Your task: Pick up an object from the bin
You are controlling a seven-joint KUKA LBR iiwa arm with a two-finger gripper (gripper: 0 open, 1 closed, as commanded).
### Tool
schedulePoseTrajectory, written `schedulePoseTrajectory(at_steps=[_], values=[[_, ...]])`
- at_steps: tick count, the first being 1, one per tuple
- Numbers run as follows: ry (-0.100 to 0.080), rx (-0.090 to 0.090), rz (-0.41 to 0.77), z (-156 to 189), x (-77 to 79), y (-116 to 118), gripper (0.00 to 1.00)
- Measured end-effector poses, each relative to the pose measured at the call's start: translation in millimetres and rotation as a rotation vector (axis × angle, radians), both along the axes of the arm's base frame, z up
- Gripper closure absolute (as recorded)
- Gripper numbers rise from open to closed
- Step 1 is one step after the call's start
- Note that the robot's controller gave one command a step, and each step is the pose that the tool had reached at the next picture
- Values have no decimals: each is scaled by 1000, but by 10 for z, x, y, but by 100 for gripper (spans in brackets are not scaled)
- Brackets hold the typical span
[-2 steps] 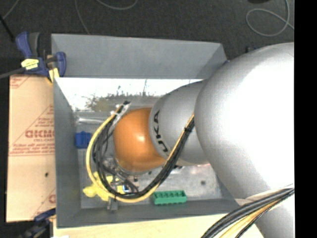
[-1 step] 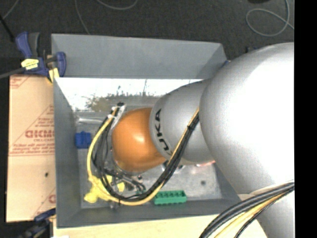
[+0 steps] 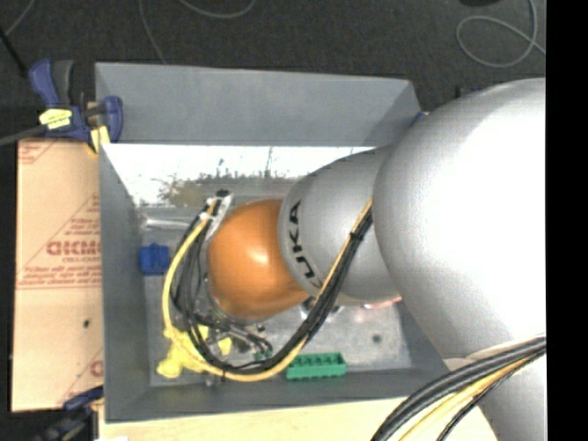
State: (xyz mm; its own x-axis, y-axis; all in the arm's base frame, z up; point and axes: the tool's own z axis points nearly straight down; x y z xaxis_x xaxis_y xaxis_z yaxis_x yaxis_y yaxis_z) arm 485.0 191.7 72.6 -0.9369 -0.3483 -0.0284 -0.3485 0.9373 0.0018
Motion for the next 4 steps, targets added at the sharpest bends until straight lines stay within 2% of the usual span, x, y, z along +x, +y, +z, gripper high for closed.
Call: schedulePoseTrajectory(at_steps=[2,4], values=[[8,-4,17,140,-19,-12,100],[4,-2,11,203,-11,-11,100]])
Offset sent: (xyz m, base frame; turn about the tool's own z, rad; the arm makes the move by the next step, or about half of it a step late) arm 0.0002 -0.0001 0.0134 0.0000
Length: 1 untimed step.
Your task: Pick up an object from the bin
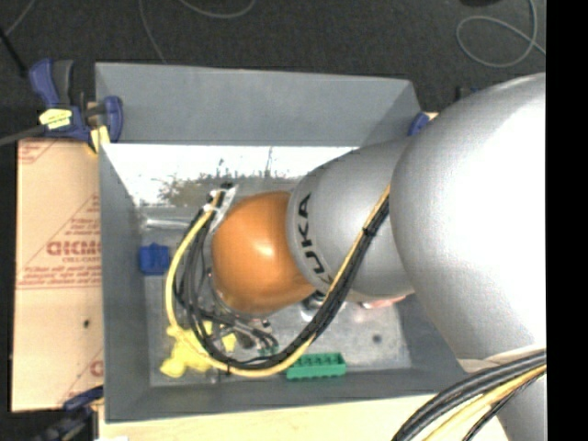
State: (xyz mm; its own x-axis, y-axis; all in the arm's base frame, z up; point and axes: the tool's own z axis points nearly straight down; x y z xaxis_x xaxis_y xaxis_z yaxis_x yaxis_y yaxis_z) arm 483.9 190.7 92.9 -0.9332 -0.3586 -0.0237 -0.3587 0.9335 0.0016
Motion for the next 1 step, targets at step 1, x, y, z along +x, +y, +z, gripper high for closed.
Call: schedulePoseTrajectory(at_steps=[1], values=[[0,-1,14,31,-2,-4,100]])
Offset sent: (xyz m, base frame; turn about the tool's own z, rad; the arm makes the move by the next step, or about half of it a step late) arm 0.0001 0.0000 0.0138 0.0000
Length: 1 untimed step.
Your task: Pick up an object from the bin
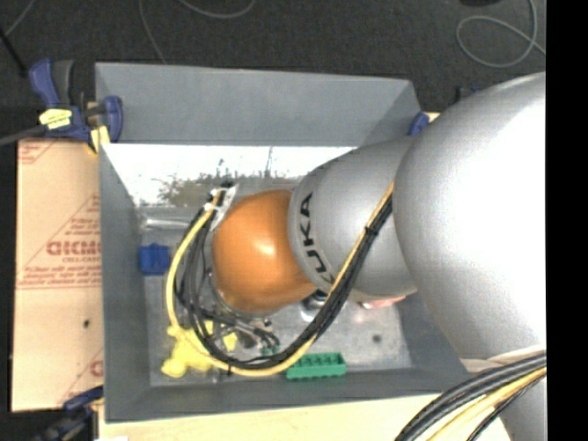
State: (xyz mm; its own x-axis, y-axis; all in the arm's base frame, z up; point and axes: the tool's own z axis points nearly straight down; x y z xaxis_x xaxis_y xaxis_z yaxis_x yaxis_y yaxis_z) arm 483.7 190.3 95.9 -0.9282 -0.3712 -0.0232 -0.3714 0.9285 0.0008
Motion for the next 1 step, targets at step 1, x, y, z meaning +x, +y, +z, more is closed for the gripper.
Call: schedulePoseTrajectory(at_steps=[1], values=[[-2,2,-10,39,4,2,100]])
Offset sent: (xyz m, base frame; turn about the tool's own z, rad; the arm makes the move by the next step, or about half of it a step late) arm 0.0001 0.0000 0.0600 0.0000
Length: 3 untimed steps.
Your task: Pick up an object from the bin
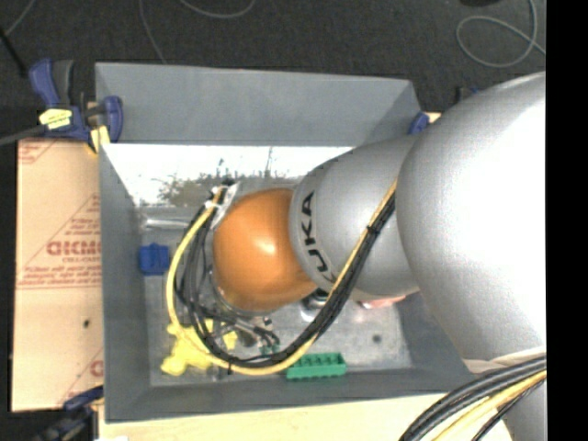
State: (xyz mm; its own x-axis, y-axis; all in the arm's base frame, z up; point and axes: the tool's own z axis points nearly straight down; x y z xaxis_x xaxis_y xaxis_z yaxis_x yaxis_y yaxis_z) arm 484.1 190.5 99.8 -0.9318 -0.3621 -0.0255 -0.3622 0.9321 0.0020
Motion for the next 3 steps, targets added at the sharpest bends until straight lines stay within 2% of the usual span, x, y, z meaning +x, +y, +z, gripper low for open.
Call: schedulePoseTrajectory(at_steps=[1,3], values=[[5,-2,0,64,-10,-5,100],[-2,0,-2,318,9,-4,100]])
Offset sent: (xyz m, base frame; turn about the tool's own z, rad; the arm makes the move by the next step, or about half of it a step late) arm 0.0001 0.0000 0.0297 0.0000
